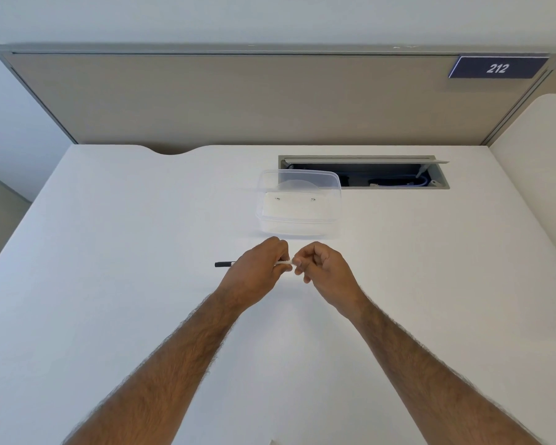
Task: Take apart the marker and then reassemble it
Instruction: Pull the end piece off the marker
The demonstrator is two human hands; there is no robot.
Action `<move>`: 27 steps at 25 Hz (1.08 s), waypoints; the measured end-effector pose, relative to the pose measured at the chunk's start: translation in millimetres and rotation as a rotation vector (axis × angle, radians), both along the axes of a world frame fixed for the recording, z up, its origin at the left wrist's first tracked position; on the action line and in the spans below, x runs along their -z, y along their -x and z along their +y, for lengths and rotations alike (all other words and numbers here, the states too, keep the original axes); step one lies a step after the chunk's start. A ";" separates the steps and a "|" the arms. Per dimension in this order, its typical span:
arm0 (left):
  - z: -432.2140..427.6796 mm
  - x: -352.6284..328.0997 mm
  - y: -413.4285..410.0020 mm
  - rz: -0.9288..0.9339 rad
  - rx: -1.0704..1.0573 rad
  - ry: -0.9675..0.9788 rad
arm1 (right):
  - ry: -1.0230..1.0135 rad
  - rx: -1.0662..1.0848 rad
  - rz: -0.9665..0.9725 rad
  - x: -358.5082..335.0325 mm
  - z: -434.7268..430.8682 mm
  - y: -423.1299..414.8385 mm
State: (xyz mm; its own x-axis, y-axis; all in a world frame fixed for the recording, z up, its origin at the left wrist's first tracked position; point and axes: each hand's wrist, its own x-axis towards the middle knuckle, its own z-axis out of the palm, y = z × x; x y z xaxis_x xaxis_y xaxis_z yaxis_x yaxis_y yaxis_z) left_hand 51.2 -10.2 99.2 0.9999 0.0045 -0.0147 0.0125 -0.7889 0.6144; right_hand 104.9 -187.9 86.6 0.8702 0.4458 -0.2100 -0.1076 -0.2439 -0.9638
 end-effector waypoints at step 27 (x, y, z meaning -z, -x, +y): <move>6.7 17.6 5.9 0.014 -0.049 0.019 | 0.016 -0.060 0.034 -13.8 -12.8 -12.7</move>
